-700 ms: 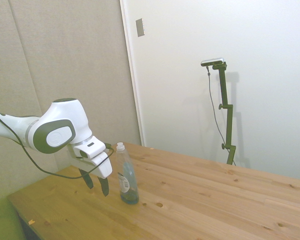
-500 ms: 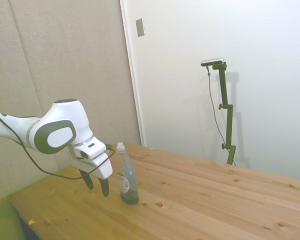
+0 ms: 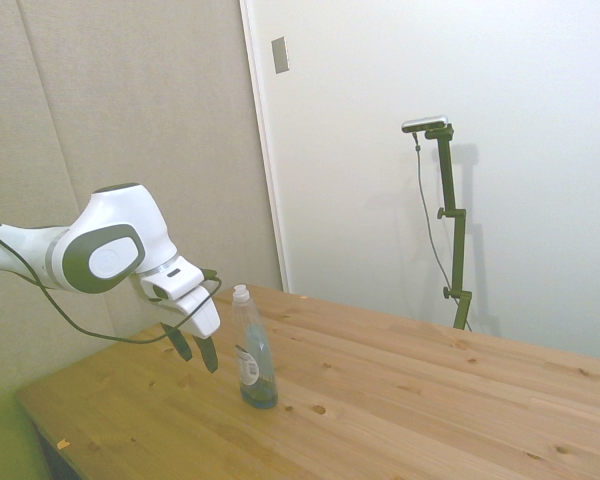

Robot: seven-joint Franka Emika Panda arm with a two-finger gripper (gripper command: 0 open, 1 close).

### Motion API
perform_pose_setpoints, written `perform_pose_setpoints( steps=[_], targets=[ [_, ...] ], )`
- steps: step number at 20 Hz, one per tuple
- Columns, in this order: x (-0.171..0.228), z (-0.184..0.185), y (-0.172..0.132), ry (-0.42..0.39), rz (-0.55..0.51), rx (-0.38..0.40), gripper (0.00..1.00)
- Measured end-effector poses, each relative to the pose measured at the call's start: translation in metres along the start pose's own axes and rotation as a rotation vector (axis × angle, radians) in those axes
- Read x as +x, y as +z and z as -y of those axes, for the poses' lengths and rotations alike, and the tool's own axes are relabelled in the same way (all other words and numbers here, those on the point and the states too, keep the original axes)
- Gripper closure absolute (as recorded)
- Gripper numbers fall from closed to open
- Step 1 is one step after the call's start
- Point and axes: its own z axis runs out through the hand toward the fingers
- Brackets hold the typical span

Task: Knock down the dish soap

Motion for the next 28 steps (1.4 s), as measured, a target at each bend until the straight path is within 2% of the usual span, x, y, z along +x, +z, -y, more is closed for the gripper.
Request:
perform_pose_setpoints(
  steps=[10, 16, 23, 28],
  targets=[
    [0.026, 0.0, -0.016, 0.051, -0.092, -0.02, 1.0],
    [0.044, 0.007, -0.005, 0.073, -0.111, -0.021, 1.0],
    [0.069, 0.032, -0.003, 0.093, -0.156, 0.002, 1.0],
    [0.101, 0.063, 0.018, 0.115, -0.194, 0.015, 1.0]
  ],
)
